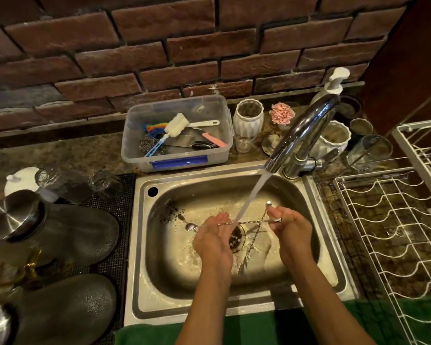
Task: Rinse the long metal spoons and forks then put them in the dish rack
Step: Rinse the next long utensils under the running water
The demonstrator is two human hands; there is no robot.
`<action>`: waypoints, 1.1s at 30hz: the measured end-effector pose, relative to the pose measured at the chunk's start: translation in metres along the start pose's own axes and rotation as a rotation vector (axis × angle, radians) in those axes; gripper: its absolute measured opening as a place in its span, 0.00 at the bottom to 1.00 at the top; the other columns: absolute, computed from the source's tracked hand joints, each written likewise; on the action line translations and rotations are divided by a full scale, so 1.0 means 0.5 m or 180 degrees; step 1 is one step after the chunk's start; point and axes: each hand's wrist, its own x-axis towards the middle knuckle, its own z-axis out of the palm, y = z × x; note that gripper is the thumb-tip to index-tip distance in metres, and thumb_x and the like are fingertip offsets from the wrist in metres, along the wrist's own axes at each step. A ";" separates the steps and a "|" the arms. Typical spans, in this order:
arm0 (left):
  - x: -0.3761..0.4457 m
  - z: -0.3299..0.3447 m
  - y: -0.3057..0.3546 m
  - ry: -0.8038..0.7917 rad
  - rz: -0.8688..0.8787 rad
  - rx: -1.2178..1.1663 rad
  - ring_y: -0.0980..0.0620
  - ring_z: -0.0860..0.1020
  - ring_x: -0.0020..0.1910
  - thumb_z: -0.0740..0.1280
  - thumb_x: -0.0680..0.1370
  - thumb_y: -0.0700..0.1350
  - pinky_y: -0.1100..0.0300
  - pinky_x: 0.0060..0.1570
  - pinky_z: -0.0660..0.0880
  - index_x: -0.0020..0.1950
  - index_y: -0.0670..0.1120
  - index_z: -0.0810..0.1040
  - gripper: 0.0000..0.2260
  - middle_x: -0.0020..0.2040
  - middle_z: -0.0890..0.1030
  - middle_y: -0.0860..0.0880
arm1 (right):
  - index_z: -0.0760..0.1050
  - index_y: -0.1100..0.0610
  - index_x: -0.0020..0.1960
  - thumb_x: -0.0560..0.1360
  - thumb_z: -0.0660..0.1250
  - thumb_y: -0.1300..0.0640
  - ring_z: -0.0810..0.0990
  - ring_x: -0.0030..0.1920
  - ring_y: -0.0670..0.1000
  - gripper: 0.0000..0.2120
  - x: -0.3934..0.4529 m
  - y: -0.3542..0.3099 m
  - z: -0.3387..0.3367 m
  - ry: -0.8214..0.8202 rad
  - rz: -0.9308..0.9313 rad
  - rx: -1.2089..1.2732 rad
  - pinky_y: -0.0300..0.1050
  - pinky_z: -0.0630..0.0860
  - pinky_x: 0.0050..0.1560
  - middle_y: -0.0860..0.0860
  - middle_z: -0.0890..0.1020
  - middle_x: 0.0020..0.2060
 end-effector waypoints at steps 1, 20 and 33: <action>-0.002 0.007 -0.009 -0.0030 -0.0034 0.0065 0.41 0.86 0.50 0.63 0.81 0.34 0.50 0.50 0.83 0.54 0.34 0.77 0.05 0.49 0.85 0.37 | 0.82 0.60 0.46 0.75 0.70 0.65 0.83 0.48 0.55 0.03 -0.007 0.007 0.006 -0.0002 0.0009 0.0011 0.48 0.79 0.46 0.59 0.86 0.47; -0.024 0.012 -0.049 -0.0165 -0.0319 0.0177 0.42 0.86 0.44 0.65 0.81 0.36 0.58 0.38 0.84 0.60 0.34 0.77 0.10 0.51 0.85 0.34 | 0.76 0.65 0.55 0.84 0.57 0.61 0.88 0.45 0.56 0.11 -0.028 -0.060 -0.098 0.0003 -0.0184 0.0177 0.44 0.85 0.44 0.62 0.86 0.47; -0.013 0.022 -0.070 -0.0248 -0.0361 0.0140 0.41 0.86 0.42 0.62 0.83 0.37 0.53 0.42 0.84 0.59 0.34 0.76 0.08 0.46 0.85 0.36 | 0.77 0.64 0.53 0.84 0.58 0.61 0.88 0.43 0.56 0.11 -0.018 -0.042 -0.153 0.0132 -0.0259 0.0080 0.41 0.83 0.38 0.62 0.86 0.44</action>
